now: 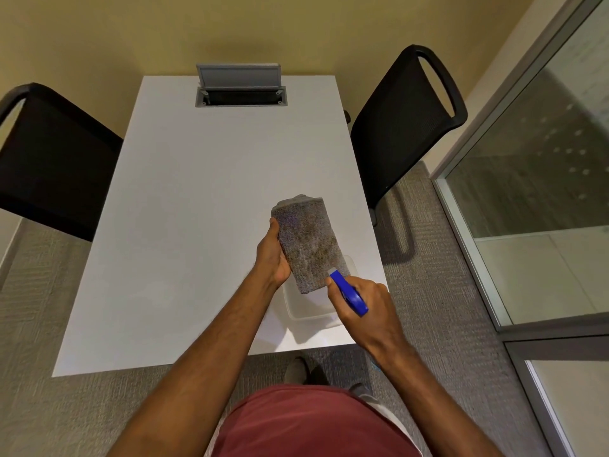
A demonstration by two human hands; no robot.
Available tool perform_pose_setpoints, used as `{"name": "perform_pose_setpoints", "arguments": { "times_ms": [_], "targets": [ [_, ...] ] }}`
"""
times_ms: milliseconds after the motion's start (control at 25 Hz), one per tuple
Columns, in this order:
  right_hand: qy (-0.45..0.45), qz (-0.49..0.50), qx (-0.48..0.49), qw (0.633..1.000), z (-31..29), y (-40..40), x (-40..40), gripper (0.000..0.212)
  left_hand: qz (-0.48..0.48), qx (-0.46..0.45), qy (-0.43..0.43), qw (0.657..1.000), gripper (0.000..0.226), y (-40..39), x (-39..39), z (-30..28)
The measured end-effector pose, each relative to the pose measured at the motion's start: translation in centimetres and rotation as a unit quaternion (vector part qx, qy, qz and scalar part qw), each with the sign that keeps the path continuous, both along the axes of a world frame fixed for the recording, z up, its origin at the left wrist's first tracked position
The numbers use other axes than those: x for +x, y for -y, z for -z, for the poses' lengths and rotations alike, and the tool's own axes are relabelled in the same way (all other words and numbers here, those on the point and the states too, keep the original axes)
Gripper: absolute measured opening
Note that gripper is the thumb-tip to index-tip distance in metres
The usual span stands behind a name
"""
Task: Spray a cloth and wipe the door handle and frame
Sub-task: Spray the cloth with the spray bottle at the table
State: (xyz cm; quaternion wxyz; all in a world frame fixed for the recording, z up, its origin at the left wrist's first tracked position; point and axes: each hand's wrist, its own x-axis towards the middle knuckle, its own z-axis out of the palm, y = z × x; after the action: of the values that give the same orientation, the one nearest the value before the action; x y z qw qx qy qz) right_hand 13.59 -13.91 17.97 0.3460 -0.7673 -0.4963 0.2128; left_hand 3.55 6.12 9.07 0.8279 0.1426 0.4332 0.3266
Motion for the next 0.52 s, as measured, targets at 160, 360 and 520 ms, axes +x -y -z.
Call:
{"name": "perform_pose_setpoints", "arguments": {
  "times_ms": [160,360,520],
  "targets": [
    [-0.053,0.038,0.032,0.997,-0.4,-0.3,1.1,0.050,0.006,-0.004,0.001,1.000,0.056,-0.4,0.0,0.3],
    [-0.105,0.078,0.041,0.991,-0.4,-0.5,1.5,0.052,0.017,-0.002,-0.001,1.000,0.057,-0.4,0.2,0.3],
    [-0.093,0.036,0.051,0.994,-1.0,-0.8,1.4,0.042,0.032,0.006,-0.001,0.999,0.058,-0.3,0.5,0.3]
  ]
}}
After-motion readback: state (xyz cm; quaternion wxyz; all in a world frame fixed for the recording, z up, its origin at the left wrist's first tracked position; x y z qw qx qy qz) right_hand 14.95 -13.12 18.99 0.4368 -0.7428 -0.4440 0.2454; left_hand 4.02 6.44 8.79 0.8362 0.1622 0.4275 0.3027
